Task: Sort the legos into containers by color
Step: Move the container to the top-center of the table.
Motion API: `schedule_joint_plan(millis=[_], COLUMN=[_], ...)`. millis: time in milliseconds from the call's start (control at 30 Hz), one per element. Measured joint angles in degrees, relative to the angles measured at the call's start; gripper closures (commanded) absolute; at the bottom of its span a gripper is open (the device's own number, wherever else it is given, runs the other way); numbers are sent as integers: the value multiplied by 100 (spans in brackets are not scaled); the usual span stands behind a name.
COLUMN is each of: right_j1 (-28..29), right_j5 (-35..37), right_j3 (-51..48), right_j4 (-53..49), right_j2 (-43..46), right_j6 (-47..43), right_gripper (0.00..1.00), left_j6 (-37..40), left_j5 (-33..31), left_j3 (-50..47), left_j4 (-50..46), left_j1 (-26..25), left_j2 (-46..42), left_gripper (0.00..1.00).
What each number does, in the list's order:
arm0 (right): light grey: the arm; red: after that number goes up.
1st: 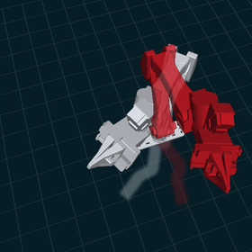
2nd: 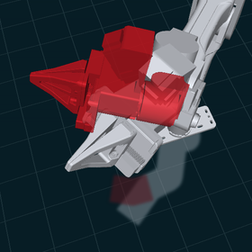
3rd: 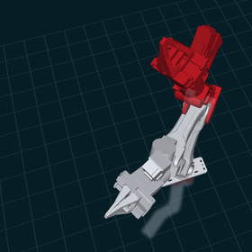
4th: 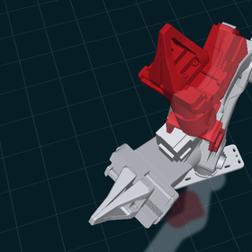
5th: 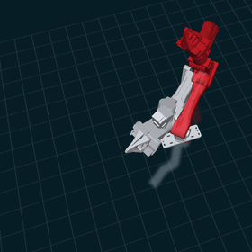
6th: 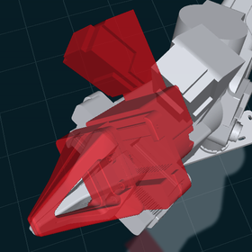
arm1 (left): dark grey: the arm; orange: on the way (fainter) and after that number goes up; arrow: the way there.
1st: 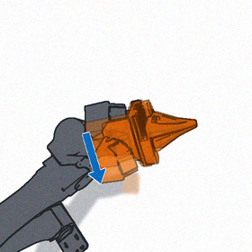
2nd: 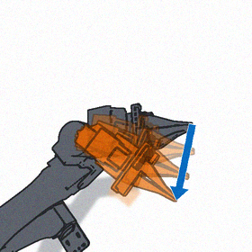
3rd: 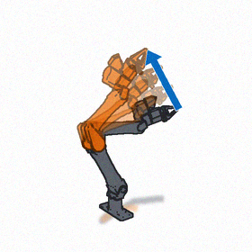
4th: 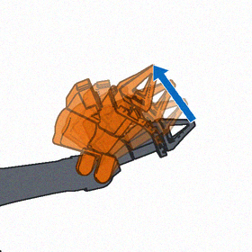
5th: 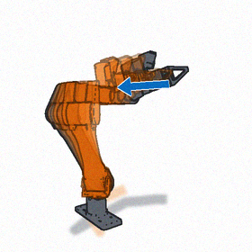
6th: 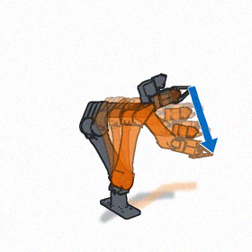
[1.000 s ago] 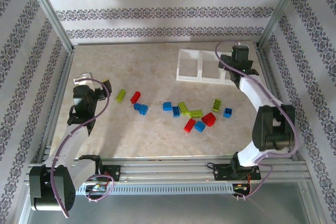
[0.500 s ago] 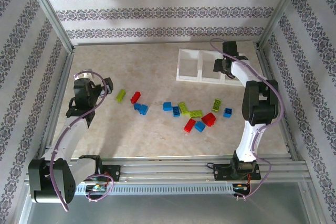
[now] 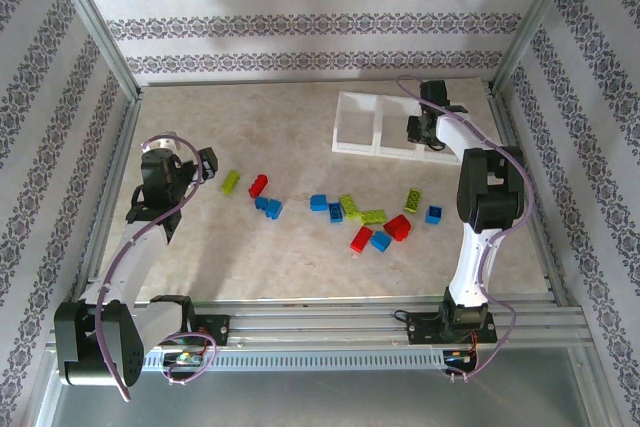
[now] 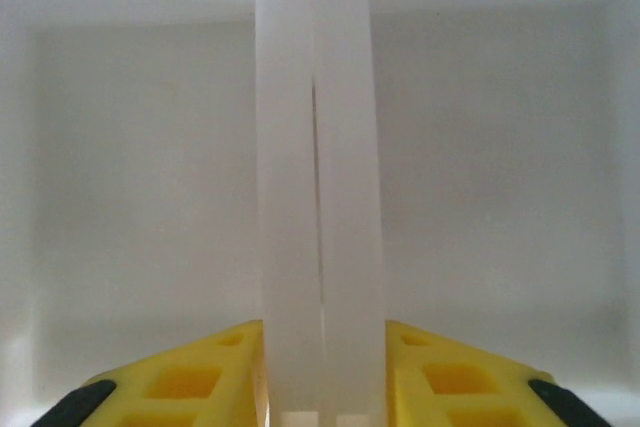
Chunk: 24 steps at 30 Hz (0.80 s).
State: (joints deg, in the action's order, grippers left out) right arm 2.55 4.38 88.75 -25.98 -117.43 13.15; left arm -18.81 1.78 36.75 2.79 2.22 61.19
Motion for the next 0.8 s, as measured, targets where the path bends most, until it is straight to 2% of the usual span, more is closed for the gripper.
schedule_joint_plan(millis=[167, 367, 567, 800], right_j1=[260, 804, 1467, 2035], right_j5=[33, 157, 457, 708], right_j3=[-125, -409, -479, -505], right_j4=[72, 24, -236, -533], right_j2=[66, 289, 380, 393], right_j6=[-2, 28, 457, 909], right_gripper=[74, 73, 69, 68], left_j6=[-87, -122, -164, -229], left_j5=[39, 33, 11, 13], left_j3=[0, 0, 0, 0], left_j4=[0, -2, -7, -9], left_j1=[-2, -2, -2, -2], left_j2=[-4, -7, -9, -63], left_gripper=[0, 0, 0, 0])
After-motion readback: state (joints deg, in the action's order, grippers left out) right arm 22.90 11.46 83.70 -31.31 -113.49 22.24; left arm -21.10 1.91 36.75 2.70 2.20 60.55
